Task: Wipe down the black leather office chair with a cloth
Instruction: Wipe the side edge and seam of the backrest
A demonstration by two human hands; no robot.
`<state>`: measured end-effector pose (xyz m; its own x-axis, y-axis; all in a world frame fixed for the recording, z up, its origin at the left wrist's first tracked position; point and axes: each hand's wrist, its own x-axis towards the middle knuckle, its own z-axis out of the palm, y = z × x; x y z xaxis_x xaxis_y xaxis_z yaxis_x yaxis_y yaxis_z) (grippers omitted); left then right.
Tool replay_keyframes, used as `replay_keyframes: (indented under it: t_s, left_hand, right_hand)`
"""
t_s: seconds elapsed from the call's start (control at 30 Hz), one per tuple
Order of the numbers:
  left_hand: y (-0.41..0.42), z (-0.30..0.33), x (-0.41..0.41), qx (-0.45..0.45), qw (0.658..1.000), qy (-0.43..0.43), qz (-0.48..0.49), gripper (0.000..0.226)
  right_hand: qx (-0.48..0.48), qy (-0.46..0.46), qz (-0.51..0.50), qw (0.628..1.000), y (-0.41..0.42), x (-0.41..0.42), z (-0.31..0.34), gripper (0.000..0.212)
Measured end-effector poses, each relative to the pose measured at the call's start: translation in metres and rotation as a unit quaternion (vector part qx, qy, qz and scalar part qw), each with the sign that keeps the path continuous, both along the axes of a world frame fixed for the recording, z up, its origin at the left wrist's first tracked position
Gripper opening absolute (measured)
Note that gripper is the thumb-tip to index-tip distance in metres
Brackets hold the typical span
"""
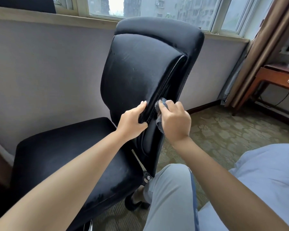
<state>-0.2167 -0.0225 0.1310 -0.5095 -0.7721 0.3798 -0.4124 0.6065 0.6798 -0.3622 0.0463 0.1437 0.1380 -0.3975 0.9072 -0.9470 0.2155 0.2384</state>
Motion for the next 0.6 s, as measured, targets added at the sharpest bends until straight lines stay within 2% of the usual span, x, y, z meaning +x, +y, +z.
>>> replay_keyframes:
  t_s: [0.17, 0.33, 0.6]
  left_hand:
    - [-0.001, -0.001, -0.001, -0.003, 1.000, 0.009, 0.005, 0.076]
    - [-0.002, -0.001, -0.001, 0.001, 1.000, 0.014, 0.001, 0.075]
    - [-0.001, 0.005, 0.002, 0.008, 1.000, -0.018, -0.008, 0.078]
  right_hand:
    - [0.021, 0.061, 0.042, 0.997, 0.004, 0.003, -0.031, 0.026]
    - [0.043, 0.063, 0.054, 0.996, 0.004, 0.013, -0.054, 0.031]
    - [0.073, 0.057, 0.038, 0.995, 0.005, 0.021, -0.092, 0.027]
